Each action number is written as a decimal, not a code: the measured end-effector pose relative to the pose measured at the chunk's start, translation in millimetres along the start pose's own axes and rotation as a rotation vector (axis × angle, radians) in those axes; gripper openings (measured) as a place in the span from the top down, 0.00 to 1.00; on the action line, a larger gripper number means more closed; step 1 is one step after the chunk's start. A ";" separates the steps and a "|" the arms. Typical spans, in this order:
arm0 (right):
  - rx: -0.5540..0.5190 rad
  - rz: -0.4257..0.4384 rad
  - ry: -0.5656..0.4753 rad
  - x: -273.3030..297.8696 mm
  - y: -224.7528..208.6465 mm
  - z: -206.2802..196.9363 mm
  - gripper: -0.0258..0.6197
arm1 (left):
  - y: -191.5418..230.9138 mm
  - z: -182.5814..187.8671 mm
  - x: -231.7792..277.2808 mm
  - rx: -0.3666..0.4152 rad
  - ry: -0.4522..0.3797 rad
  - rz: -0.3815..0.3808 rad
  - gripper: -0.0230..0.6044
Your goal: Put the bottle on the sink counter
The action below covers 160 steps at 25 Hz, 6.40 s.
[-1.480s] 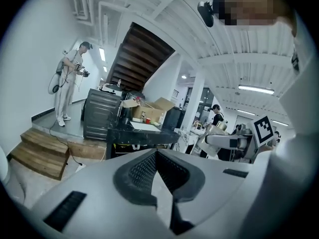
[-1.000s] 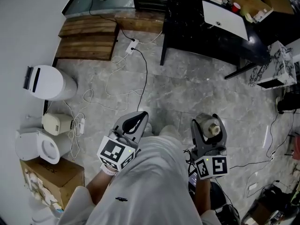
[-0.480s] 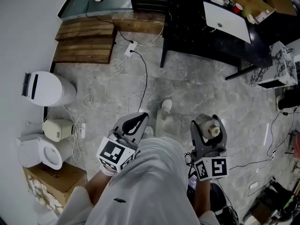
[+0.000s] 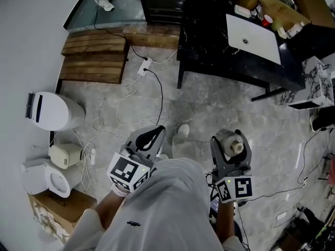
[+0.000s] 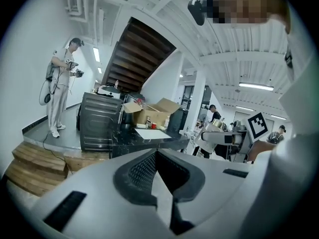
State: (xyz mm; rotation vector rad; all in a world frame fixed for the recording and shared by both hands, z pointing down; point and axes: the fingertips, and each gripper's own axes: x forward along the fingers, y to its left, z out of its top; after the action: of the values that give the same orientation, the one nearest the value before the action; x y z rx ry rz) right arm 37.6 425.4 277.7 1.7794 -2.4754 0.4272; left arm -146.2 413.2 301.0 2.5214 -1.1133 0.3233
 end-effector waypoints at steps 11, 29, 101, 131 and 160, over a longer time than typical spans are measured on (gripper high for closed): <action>-0.021 0.097 -0.001 92.7 -75.9 34.2 0.43 | 30.8 55.0 96.0 0.003 -0.018 0.099 0.95; 0.002 0.138 0.012 165.5 -124.0 46.9 0.43 | 55.4 73.7 173.6 -0.020 0.019 0.123 0.95; -0.062 -0.034 0.049 560.2 -230.1 131.8 0.43 | 313.9 234.1 473.5 0.020 0.062 -0.138 0.95; -0.108 0.124 0.133 734.3 -362.3 90.6 0.43 | 341.2 217.0 642.4 -0.040 0.132 -0.015 0.95; -0.113 0.087 0.270 813.8 -423.0 -1.5 0.42 | 365.0 161.2 725.9 -0.035 0.207 -0.014 0.95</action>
State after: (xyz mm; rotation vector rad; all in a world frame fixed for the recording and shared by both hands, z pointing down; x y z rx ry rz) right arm 165.1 -447.2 529.7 1.4689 -2.3436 0.4873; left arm 72.1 -362.3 493.4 2.4004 -1.0115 0.5426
